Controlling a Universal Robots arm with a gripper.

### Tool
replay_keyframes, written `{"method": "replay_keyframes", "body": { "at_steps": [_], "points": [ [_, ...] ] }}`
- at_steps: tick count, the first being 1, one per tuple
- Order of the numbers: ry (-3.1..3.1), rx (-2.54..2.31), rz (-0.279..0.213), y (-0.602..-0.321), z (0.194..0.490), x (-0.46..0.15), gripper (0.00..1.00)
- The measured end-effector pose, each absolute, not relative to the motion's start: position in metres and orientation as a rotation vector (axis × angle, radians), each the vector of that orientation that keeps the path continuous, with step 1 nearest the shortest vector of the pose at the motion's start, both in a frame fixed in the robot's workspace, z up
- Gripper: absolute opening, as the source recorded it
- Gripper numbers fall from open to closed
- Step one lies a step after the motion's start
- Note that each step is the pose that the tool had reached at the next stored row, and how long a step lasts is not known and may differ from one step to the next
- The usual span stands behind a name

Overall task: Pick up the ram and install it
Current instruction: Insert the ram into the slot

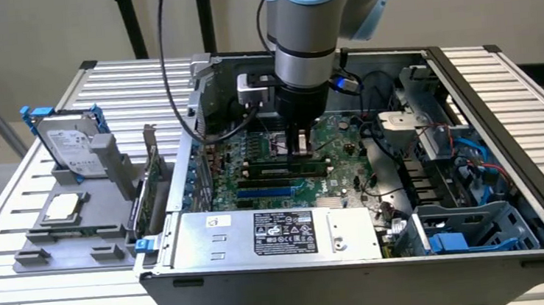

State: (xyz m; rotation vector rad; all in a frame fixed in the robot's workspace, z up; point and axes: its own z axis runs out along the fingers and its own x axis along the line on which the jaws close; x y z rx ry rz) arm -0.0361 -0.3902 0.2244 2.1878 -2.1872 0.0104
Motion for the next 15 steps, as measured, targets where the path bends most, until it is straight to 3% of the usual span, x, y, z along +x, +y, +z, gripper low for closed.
{"method": "replay_keyframes", "body": {
  "at_steps": [8,10,15],
  "points": [
    [-2.185,2.186,0.004,-0.390,0.248,-0.036,0.22],
    [-2.185,2.187,0.002,-0.390,0.248,-0.036,0.13],
    [-2.185,2.186,0.002,-0.390,0.248,-0.036,0.11]
  ]
}}
